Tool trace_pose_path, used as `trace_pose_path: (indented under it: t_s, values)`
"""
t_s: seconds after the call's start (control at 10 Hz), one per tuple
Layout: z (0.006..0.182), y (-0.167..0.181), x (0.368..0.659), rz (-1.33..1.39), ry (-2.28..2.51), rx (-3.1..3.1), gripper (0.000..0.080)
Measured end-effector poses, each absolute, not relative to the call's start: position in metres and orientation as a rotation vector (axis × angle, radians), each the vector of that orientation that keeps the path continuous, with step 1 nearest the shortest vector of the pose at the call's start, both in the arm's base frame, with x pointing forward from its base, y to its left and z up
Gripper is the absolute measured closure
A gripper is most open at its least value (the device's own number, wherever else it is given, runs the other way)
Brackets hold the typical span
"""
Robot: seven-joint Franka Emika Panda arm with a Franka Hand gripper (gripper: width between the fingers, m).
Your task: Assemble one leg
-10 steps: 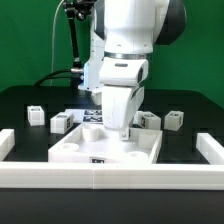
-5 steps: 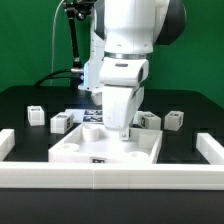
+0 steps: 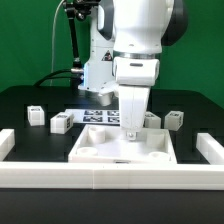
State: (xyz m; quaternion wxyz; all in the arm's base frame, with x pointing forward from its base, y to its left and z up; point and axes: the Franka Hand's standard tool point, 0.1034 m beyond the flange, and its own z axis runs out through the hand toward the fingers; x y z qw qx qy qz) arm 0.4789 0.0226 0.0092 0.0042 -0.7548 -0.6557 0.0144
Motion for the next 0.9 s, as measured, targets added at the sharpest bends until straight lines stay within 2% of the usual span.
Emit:
trace_pose_path:
  t_s: [0.4,0.9]
  values:
    - [0.008,0.029,0.479,0.041,-2.152,-2.280,0.0741]
    - [0.008,0.078,0.481,0.016,-2.211,-2.237,0.0740]
